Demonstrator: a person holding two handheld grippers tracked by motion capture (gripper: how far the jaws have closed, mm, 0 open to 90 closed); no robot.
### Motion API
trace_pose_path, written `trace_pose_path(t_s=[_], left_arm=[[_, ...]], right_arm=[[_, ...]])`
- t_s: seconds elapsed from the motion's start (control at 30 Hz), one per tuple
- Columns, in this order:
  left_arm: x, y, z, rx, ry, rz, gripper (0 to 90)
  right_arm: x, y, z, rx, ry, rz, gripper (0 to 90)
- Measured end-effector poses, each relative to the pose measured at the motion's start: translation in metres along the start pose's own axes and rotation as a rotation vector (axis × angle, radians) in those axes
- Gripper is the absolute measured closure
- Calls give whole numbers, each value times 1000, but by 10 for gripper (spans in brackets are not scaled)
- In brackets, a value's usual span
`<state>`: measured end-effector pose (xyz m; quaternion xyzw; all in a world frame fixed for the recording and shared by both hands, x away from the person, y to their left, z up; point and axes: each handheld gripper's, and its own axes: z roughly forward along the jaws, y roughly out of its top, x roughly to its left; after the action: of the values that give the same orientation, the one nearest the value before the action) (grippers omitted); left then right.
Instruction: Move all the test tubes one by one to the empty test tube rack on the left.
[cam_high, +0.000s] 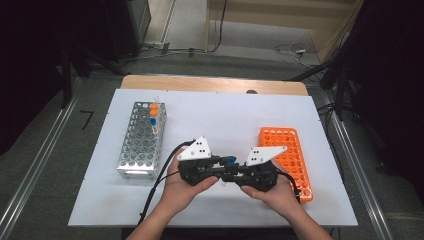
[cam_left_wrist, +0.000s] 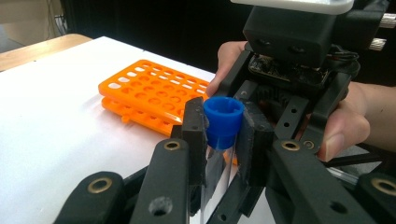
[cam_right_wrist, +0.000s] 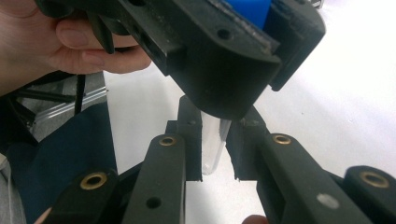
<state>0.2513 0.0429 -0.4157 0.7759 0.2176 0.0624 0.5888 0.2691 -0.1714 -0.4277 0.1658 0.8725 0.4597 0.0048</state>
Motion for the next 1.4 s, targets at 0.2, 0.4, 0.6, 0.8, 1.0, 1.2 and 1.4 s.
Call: trace_pose_path(t_s=[0.2, 0.4, 0.6, 0.8, 1.0, 1.2, 1.4], left_arm=[[0, 0, -2, -10, 15, 7, 763], [4, 2, -11, -40, 43, -7, 763], [11, 3, -24, -64, 79, -18, 763], [18, 2, -35, -77, 115, -27, 763], [27, 1, -49, -91, 163, -33, 763], [38, 0, -67, -120, 225, -48, 763], [54, -2, -91, -153, 304, -69, 763]], right_arm=[[-1, 0, 0, -12, -2, 2, 738], [1, -2, 0, -35, -12, -26, 571], [-3, -2, -4, -55, -18, -17, 347], [-8, -5, -9, -69, -32, -8, 144], [-17, -10, -15, -76, -40, 12, 31], [-29, -16, -25, -87, -50, 32, 2], [-41, -22, -35, -99, -86, 46, 0]])
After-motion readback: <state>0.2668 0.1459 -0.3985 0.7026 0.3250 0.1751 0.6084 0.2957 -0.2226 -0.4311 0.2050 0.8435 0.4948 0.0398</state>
